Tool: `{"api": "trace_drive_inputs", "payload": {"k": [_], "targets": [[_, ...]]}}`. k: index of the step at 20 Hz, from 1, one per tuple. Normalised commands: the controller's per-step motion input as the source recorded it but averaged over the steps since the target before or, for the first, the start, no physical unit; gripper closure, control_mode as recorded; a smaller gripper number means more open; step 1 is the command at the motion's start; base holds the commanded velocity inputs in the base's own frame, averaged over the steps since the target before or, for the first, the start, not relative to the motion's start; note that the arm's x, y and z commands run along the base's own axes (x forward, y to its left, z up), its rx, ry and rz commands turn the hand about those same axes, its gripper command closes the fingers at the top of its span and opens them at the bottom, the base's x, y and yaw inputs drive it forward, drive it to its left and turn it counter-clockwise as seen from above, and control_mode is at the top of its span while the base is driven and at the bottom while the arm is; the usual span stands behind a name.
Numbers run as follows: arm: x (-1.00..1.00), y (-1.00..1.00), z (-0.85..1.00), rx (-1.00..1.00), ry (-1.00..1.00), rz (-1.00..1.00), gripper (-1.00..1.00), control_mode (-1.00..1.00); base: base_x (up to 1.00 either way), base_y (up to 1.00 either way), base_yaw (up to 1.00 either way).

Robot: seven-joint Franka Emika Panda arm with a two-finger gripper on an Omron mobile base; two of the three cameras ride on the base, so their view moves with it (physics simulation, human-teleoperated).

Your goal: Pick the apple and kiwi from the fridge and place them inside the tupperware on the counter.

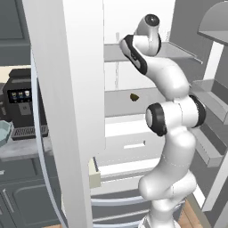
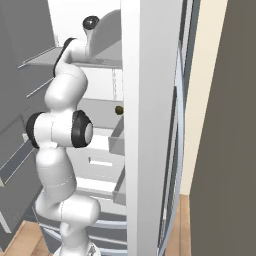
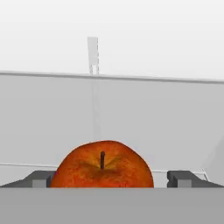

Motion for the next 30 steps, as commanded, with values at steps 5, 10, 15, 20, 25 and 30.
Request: {"api": "trace_drive_inputs", "payload": {"k": [5,10,15,20,25,30], "targets": [[0.51,0.04,-0.15,-0.01,0.03,0.00,-1.00,-1.00,0.00,0.00,0.00],[0.05,0.06,-0.56,-0.08,0.11,-0.01,1.00,-1.00,0.00,0.00,0.00],[0.09,0.00,-0.50,-0.07,0.00,0.00,1.00,-1.00,0.00,0.00,0.00],[-0.13,-0.08,-0.46,-0.03,-0.08,0.00,1.00,-1.00,0.00,0.00,0.00],[-0.48,-0.01,-0.62,-0.03,-0.36,0.00,1.00,-1.00,0.00,0.00,0.00],[-0.43,0.00,-0.22,0.00,-0.52,0.00,1.00,-1.00,0.00,0.00,0.00]]}}
